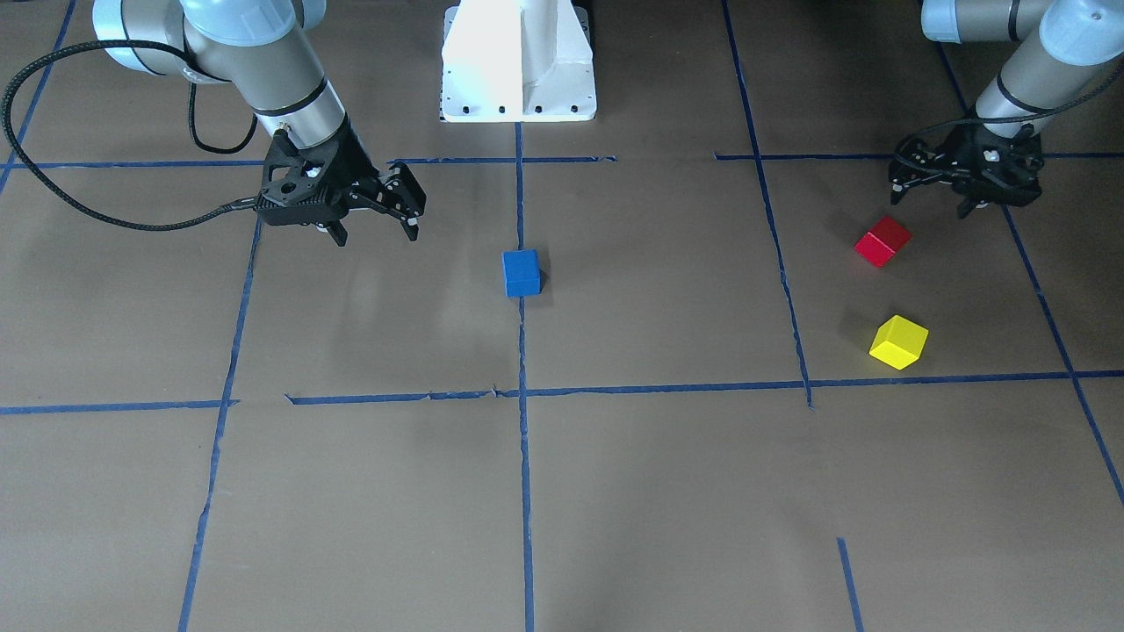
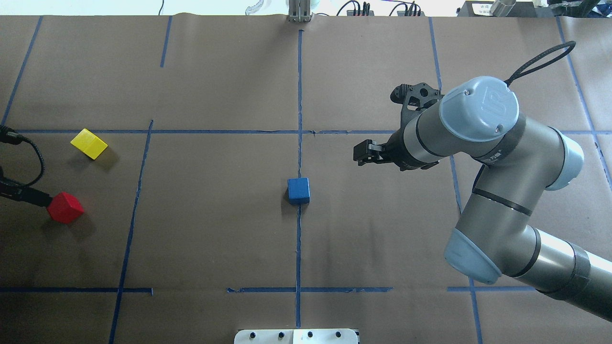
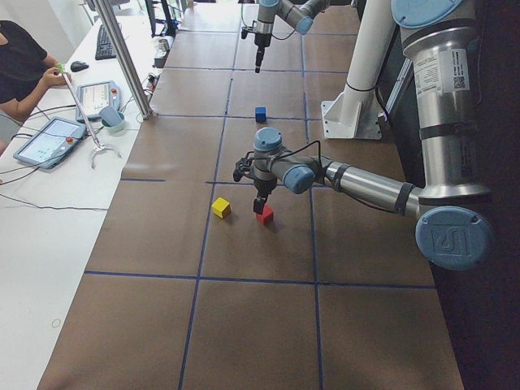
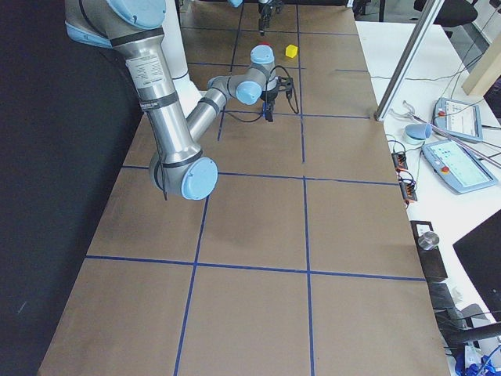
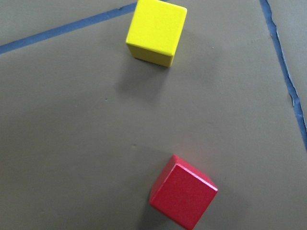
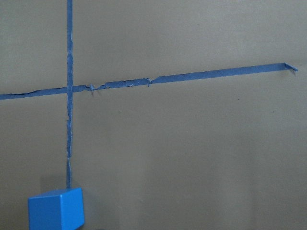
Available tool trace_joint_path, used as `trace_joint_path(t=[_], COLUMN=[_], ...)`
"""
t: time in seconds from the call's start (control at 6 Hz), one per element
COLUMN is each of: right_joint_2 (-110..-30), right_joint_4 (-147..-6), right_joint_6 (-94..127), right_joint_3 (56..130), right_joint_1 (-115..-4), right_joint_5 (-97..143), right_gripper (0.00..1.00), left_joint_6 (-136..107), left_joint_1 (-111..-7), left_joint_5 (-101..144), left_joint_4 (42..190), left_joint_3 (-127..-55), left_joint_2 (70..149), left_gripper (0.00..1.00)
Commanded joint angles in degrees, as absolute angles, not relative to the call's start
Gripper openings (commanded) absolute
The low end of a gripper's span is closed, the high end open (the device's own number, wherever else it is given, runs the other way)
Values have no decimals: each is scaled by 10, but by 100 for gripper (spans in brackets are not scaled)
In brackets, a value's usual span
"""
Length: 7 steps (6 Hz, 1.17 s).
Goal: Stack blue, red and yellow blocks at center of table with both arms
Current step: 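Raise the right gripper away while the left gripper reaches the red cube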
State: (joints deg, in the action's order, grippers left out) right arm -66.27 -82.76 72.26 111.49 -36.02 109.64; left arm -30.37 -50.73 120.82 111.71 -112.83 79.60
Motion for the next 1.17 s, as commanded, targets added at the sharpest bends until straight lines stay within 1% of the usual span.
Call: trace_joint_path(t=[0.0,0.17,0.33,0.67,1.0], right_joint_2=[-665,-665,-666,-666,-665], right_joint_4=[-827,-827,-827,-827,-827], right_joint_6=[722,722,722,722,722], right_joint_3=[1110,1109,1108,1109,1111], right_joint_1=[-359,-359,-359,-359,-359], right_joint_5=[1091,1092,1092,1092,1092], right_gripper=[100,100,100,100,100], left_joint_6=[-155,-109,-83,-62,-78], left_joint_1=[-479,-477,-477,-476,-475], left_joint_5=[1203,1201,1179,1164,1166], left_joint_4=[1136,1136,1137,1167,1197], left_joint_3=[-1113,-1101,-1097,-1051,-1038], left_joint_2=[805,819,816,820,820], left_gripper=[95,99,100,100,100])
